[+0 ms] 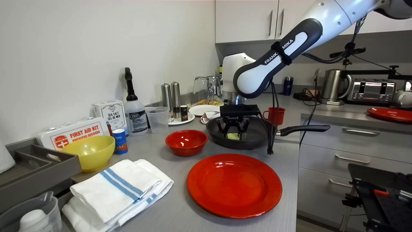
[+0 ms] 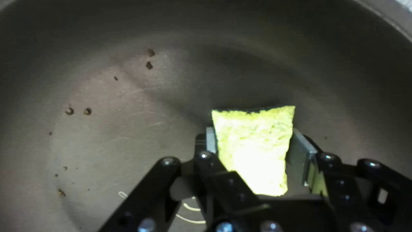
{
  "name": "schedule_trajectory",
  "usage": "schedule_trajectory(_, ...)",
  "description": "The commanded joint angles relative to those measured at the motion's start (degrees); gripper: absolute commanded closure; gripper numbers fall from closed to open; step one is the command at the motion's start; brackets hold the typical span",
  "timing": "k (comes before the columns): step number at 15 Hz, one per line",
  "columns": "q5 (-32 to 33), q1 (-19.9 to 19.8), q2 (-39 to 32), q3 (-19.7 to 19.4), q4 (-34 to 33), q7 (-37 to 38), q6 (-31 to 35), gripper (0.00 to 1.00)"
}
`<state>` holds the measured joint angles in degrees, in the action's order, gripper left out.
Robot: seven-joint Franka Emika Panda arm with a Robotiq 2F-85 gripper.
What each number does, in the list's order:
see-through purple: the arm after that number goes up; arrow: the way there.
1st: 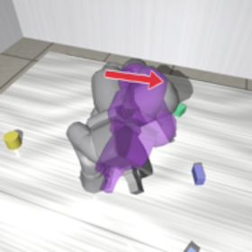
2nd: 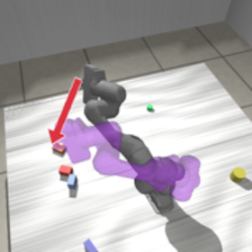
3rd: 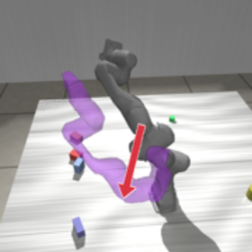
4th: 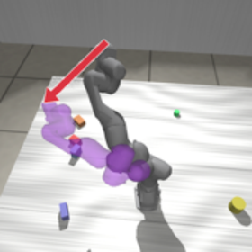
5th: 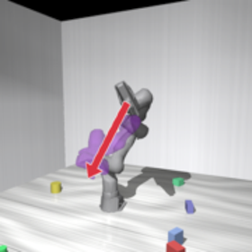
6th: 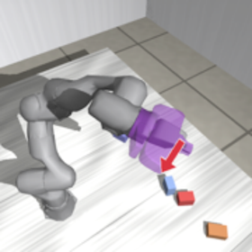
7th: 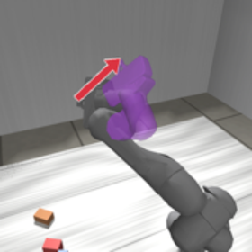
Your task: Wipe the pan with the sponge
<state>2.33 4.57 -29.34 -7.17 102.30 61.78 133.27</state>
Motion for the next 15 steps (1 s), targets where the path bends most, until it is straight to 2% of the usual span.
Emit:
schedule_trajectory(1,-0.7,-0.6,2.5,-0.7,5.6,0.6,-2.1,0.72)
schedule_trajectory(9,-0.4,-1.9,6.9,-1.4,12.1,1.6,-3.7,0.72)
schedule_trajectory(15,-0.2,-2.8,8.6,-1.7,14.5,2.5,-4.9,0.72)
